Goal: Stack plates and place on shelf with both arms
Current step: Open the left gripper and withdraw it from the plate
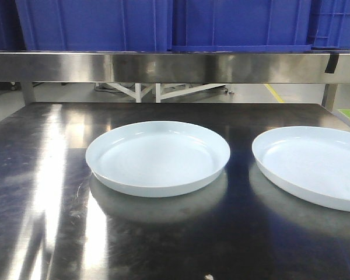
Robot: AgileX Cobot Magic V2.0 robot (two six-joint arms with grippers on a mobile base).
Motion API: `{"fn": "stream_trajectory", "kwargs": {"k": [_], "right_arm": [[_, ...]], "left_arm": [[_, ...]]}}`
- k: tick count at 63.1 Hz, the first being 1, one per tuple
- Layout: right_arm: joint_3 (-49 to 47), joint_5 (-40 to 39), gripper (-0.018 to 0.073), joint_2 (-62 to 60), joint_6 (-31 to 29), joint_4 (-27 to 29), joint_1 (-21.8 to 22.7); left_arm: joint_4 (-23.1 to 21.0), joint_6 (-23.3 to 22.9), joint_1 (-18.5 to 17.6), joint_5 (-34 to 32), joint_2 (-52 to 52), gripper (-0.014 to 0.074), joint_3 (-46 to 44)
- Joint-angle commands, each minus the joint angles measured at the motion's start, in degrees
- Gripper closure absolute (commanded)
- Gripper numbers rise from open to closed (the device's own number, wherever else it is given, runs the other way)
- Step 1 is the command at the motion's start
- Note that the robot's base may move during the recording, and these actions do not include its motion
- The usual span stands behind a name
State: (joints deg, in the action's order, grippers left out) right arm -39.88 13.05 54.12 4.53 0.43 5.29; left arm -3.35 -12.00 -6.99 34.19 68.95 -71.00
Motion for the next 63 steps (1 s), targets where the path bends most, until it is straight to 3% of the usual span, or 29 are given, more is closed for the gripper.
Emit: {"fn": "stream_trajectory", "kwargs": {"k": [1,38,63], "right_arm": [[-2.2,-3.9,-0.0053,-0.5,0.1,0.0,-0.1],[-2.2,-3.9,-0.0053,-0.5,0.1,0.0,-0.1],[-2.2,-3.5,-0.0053,-0.5,0.1,0.0,-0.1]], "left_arm": [[-0.4,-0.5,1.1,-5.4,-5.0,0.0507,2.2],[-0.5,-0.5,1.3,-21.0,-27.9,0.0507,39.9],[0.3,-0.5,1.3,-22.1,-30.1,0.0508,46.6]]}}
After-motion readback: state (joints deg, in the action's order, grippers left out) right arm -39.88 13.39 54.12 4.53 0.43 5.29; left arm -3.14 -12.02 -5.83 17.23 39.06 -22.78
